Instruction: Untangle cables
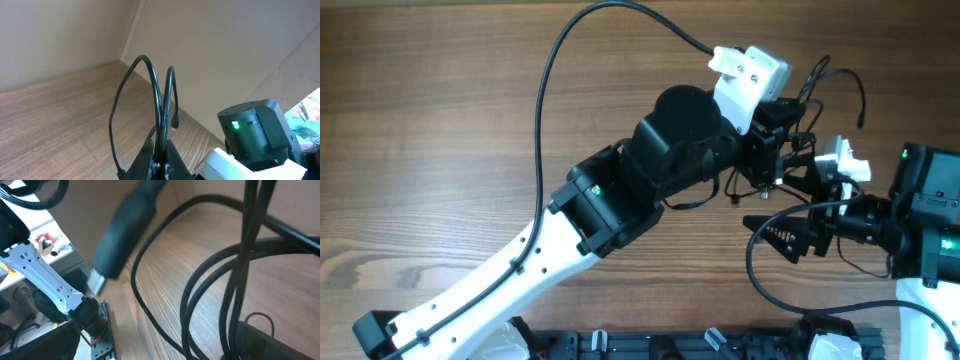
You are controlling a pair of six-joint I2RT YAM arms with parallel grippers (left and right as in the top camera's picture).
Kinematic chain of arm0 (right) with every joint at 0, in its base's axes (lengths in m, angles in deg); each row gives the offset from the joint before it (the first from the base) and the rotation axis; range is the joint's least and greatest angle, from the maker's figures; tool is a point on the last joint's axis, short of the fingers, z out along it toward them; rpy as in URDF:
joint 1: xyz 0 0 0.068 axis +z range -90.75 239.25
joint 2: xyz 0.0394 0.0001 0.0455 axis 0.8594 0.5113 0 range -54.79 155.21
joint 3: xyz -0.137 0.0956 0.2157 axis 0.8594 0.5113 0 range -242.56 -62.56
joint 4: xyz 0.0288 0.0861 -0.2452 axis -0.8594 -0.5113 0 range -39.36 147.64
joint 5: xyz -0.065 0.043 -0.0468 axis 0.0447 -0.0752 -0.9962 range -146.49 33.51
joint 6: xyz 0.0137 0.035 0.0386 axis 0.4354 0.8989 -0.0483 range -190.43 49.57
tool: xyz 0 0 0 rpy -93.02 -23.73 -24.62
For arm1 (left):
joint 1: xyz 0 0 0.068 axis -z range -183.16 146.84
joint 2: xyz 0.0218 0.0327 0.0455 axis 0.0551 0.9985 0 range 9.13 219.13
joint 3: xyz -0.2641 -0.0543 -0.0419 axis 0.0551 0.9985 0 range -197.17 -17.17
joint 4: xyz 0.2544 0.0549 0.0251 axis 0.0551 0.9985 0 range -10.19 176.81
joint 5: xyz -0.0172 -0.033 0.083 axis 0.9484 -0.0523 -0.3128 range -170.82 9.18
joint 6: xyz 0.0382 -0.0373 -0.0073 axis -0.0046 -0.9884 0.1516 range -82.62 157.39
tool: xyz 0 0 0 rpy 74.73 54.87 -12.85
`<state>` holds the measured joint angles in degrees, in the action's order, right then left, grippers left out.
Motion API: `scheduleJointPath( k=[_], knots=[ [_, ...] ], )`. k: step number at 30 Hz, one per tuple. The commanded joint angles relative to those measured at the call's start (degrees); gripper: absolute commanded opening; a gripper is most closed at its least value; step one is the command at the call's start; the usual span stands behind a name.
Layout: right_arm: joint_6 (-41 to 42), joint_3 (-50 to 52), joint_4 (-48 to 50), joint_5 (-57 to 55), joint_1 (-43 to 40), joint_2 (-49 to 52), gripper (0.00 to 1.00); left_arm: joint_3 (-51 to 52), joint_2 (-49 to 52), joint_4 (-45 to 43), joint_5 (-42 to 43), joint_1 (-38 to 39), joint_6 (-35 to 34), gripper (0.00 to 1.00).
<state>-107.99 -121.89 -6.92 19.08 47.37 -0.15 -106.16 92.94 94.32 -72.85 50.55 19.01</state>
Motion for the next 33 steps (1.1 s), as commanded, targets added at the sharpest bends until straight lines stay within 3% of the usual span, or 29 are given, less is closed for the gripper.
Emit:
scheduleJointPath(
  k=[1, 9, 22, 28, 33],
  knots=[
    [0.26, 0.20, -1.27, -1.73, 0.31, -0.04, 0.98, -1.03, 0.15, -1.38, -2.84, -1.11, -0.09, 0.04],
    [0.74, 0.20, -7.78, -17.11, 0.31, -0.04, 0.97, -1.03, -2.29, -4.50, -3.50, -8.48, -0.13, 0.04],
    [2.34, 0.20, -6.69, -17.73, 0.31, 0.55, 0.96, -1.03, -9.49, -0.31, -3.45, -16.57, -0.11, 0.04],
    [17.90, 0.20, 3.98, -17.73, 0.31, 0.55, 0.96, -1.03, -9.51, 3.43, 2.67, -16.55, 0.13, 0.04],
    [32.04, 0.20, 16.81, -17.66, 0.31, 0.55, 0.97, -1.03, -9.44, 4.63, 14.56, -16.55, 0.15, 0.04]
  ],
)
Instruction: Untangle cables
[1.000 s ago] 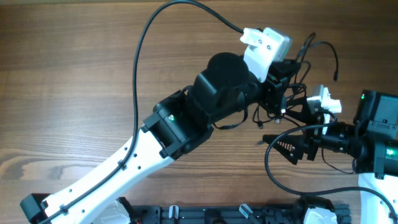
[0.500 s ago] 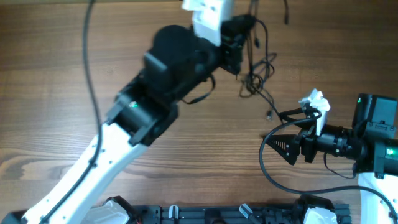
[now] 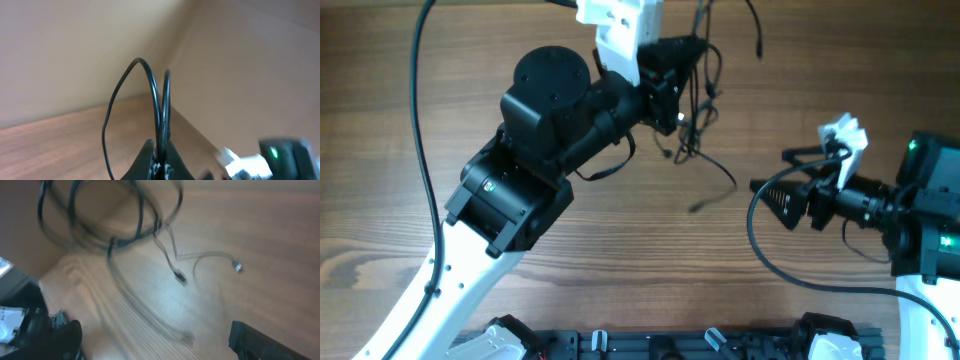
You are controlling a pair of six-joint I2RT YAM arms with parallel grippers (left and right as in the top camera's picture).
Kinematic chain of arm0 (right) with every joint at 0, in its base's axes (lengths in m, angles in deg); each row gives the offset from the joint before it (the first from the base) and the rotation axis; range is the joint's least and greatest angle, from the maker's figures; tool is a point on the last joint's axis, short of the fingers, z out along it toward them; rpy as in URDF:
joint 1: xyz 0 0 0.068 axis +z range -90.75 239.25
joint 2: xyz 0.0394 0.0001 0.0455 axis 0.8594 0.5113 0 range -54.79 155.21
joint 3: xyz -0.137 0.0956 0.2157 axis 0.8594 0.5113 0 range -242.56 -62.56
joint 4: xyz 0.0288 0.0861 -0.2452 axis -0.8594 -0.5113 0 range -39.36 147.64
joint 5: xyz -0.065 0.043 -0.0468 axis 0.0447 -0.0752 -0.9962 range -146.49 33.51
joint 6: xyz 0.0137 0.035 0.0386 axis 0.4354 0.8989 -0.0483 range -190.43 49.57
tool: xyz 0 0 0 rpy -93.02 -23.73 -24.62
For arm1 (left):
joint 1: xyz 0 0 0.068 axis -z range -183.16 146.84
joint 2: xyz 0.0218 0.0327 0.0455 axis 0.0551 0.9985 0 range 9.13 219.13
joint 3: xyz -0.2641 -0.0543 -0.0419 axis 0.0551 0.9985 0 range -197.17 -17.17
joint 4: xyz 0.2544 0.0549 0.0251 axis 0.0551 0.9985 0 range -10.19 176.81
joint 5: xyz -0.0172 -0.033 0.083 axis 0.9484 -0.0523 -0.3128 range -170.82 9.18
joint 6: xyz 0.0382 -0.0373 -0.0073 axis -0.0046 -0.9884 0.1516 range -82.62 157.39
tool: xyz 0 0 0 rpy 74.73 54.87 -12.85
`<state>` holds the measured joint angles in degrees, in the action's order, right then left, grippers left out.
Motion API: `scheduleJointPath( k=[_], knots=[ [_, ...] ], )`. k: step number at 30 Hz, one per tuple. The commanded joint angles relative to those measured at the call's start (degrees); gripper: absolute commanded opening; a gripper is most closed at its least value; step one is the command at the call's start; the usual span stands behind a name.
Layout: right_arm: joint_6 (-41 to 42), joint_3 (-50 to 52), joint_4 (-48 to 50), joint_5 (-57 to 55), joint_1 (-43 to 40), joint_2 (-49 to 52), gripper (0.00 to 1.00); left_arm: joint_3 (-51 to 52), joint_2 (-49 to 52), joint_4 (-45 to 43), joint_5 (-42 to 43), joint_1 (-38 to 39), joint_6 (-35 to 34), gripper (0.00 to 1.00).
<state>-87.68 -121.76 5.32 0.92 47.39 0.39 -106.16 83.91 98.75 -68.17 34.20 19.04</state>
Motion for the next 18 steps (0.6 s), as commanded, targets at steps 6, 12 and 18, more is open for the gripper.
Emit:
scheduleJointPath(
  k=[6, 12, 18],
  knots=[
    [19.26, 0.07, 16.09, 4.55, 0.28, 0.00, 0.97, -1.03, 0.85, 2.51, 16.92, 1.11, 2.29, 0.04],
    [20.72, 0.07, 19.50, 4.50, 0.28, 0.00, 0.99, -1.03, 3.43, 2.60, 19.28, 6.95, 8.46, 0.04],
    [23.98, 0.07, 18.80, -11.72, 0.28, 0.20, 0.99, -1.03, 4.35, 2.78, 19.61, 10.38, 9.07, 0.04]
  ],
)
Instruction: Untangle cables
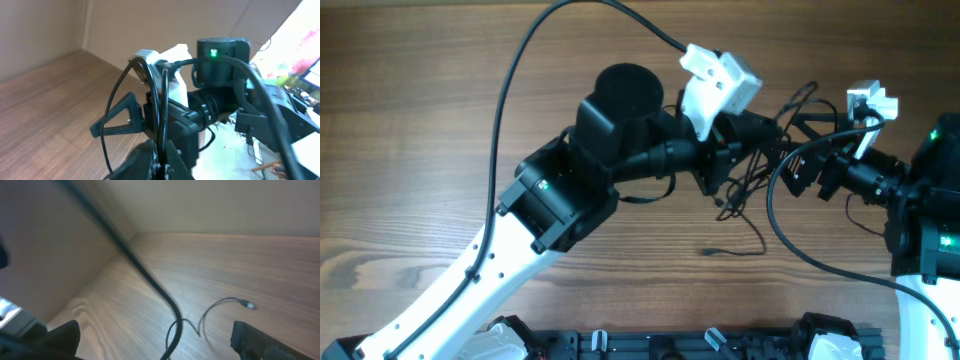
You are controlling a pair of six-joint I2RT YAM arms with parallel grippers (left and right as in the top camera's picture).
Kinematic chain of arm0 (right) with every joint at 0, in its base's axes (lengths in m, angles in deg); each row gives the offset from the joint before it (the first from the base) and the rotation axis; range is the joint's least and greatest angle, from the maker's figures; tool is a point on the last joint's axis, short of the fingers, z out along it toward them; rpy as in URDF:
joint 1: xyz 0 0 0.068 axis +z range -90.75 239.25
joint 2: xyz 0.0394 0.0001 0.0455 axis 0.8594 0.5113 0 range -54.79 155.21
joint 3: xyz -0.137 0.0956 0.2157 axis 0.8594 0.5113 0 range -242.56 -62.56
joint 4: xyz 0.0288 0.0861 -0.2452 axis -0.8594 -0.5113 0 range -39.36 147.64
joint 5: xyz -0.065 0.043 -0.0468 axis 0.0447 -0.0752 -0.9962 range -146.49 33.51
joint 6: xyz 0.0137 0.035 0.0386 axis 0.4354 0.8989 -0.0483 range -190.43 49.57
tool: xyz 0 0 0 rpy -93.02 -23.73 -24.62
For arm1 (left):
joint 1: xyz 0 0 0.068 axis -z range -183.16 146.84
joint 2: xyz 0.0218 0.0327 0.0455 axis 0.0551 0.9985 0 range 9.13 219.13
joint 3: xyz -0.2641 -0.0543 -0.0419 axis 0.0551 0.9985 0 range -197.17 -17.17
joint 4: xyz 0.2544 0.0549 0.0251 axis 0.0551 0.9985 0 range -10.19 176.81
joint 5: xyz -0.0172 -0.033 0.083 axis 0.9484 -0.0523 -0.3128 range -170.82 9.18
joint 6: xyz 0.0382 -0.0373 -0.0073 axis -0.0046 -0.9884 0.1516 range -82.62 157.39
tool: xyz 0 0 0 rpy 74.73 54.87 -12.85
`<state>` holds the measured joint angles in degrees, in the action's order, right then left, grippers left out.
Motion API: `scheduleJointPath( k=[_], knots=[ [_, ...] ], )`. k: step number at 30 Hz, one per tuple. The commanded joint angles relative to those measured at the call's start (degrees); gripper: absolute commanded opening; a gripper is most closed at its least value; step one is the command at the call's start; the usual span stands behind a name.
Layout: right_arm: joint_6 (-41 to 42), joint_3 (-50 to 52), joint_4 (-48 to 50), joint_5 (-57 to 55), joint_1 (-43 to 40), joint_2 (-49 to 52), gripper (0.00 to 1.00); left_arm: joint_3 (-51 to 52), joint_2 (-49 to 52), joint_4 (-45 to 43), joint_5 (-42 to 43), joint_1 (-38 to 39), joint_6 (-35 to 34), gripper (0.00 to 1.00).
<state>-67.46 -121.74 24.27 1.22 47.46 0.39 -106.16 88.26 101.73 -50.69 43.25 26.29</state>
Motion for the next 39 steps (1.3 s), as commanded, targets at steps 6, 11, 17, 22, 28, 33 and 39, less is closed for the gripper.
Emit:
scheduleJointPath(
  k=[6, 11, 17, 22, 28, 33, 39],
  knots=[
    [17.99, 0.04, -7.32, -44.04, 0.22, 2.25, 1.00, -1.03, -0.48, 3.08, 3.43, 0.72, 6.40, 0.04],
    [14.29, 0.04, -12.09, -42.10, 0.22, 4.61, 1.00, -1.03, -0.50, 3.19, 3.23, -2.49, 6.36, 0.04],
    [5.60, 0.04, -15.50, -35.74, 0.22, 5.25, 1.00, -1.03, -0.50, 3.19, 3.23, -5.99, 6.16, 0.04],
    [-2.40, 0.04, -16.41, -22.95, 0.22, 5.25, 1.00, -1.03, -0.50, 2.91, 3.04, -8.24, 5.90, 0.04],
    [-5.73, 0.04, -16.74, -15.15, 0.22, 5.25, 1.00, -1.03, -0.50, 0.70, 2.29, -9.38, 3.02, 0.04],
    [-5.33, 0.04, -16.83, -9.09, 0.22, 5.25, 1.00, -1.03, -0.50, -0.42, -7.10, -9.70, -4.02, 0.04],
    [-8.35, 0.04, -16.87, -3.15, 0.22, 5.25, 1.00, -1.03, -0.50, -1.79, -14.14, -10.21, -12.92, 0.04]
  ],
)
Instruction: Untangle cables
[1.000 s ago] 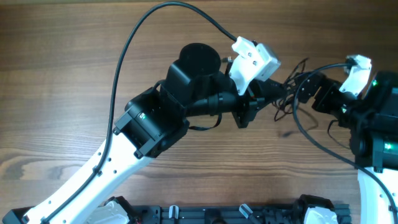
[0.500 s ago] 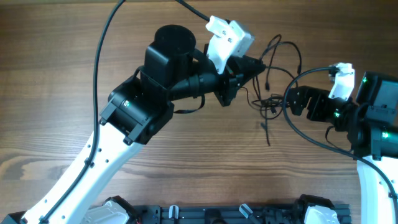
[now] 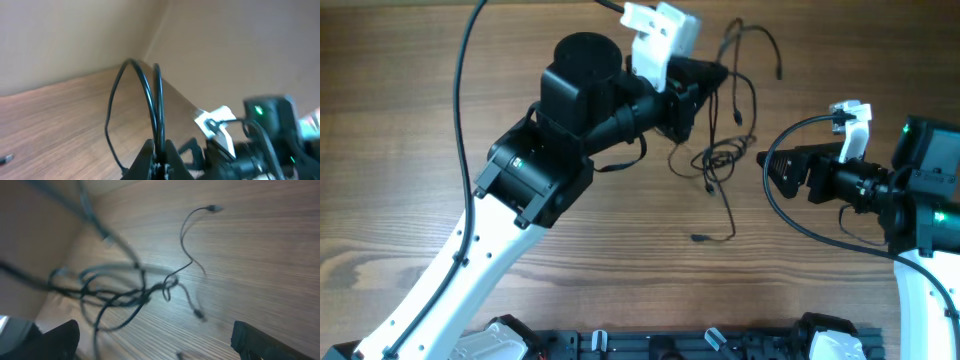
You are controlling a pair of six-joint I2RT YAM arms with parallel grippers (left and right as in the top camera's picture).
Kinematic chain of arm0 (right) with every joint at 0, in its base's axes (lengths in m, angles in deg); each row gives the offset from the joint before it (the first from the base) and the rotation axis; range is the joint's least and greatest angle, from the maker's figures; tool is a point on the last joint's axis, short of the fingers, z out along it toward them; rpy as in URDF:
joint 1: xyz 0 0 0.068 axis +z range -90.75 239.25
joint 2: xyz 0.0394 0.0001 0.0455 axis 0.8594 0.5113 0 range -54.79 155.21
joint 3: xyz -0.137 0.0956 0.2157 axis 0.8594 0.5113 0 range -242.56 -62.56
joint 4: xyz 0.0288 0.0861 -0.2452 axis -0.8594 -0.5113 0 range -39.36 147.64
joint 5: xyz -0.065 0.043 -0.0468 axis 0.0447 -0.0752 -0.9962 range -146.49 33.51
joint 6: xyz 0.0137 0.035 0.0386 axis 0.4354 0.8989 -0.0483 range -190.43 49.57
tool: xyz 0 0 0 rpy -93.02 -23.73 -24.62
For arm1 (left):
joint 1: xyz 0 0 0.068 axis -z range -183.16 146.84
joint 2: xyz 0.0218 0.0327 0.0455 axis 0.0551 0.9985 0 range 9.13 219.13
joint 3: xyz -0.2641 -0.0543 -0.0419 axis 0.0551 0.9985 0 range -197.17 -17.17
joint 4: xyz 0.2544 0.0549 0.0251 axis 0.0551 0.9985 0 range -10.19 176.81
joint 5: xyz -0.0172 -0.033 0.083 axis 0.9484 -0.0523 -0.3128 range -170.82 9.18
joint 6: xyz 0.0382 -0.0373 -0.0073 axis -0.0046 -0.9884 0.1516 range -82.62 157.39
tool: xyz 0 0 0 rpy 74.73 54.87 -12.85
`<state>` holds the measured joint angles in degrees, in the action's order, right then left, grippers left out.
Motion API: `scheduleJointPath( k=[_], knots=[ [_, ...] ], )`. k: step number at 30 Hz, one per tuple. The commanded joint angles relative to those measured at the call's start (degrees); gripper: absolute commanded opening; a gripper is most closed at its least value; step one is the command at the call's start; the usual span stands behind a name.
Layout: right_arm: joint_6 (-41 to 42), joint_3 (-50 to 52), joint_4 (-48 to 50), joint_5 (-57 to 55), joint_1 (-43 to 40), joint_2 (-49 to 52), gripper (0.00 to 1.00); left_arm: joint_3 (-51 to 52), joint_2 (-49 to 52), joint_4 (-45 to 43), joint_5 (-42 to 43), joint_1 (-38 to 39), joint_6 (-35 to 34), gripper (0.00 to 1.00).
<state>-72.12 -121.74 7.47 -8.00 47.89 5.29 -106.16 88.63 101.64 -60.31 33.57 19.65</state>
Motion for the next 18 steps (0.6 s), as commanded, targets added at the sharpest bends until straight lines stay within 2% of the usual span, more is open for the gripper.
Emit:
scheduleJointPath(
  k=[1, 7, 12, 18],
  knots=[
    [-5.60, 0.04, -0.09, 7.37, -0.22, 0.35, 1.00, -1.03, -0.87, -2.25, -4.52, -0.52, -7.04, 0.04],
    [-14.93, 0.04, 0.44, 8.59, -0.22, 0.37, 1.00, -1.03, -0.92, -6.19, 3.52, -0.50, -7.19, 0.04],
    [-14.62, 0.04, 4.74, 8.90, -0.22, 0.48, 1.00, -1.03, -0.92, -8.09, 10.12, -0.13, -7.26, 0.04],
    [-14.71, 0.04, 5.81, 9.62, -0.22, 1.33, 1.00, -1.03, -0.92, -11.89, 11.02, 2.95, -8.68, 0.04]
  ],
)
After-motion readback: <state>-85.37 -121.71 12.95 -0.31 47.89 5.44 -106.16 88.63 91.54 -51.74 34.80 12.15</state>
